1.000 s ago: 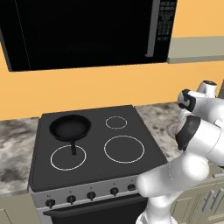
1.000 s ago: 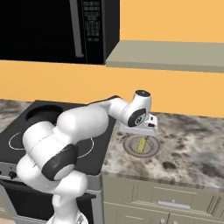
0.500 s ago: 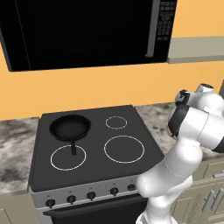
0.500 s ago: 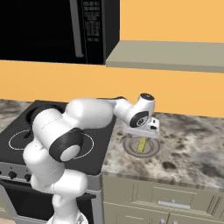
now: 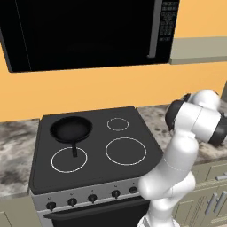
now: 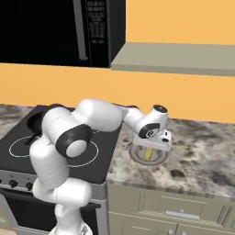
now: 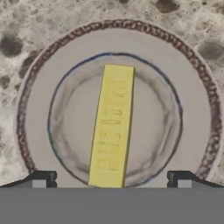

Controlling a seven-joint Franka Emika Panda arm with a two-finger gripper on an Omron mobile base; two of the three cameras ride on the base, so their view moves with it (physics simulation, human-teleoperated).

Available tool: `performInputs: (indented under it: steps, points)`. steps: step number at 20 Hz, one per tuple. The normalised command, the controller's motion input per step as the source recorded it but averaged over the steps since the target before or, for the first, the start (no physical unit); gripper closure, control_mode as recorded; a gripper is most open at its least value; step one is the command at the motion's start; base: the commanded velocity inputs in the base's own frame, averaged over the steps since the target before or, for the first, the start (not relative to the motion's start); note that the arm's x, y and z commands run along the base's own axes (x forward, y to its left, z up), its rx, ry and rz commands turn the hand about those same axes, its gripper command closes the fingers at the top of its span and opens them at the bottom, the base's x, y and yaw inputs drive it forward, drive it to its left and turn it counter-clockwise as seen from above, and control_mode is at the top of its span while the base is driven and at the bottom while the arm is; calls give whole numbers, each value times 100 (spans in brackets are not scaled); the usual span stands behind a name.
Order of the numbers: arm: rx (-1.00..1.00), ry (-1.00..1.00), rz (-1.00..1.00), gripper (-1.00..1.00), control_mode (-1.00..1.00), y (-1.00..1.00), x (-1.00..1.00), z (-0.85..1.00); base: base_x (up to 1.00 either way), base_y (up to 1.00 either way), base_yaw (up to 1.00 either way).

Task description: Pick up the butter stick and place it in the pan. Then turn on the burner for the pan.

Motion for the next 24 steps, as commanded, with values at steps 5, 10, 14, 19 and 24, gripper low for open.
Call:
performInputs:
  steps: [5, 10, 14, 19, 24]
  points:
    - [0, 0, 0, -100, -100, 0, 0, -20, 0, 0, 0]
    - [0, 2, 0, -100, -100, 10, 3, -11, 0, 0, 0]
    - [0, 5, 0, -100, -100, 22, 13, -5, 0, 0, 0]
    - [0, 6, 0, -100, -100, 10, 17, -10, 0, 0, 0]
    - [0, 4, 0, -100, -100, 0, 14, -16, 0, 0, 0]
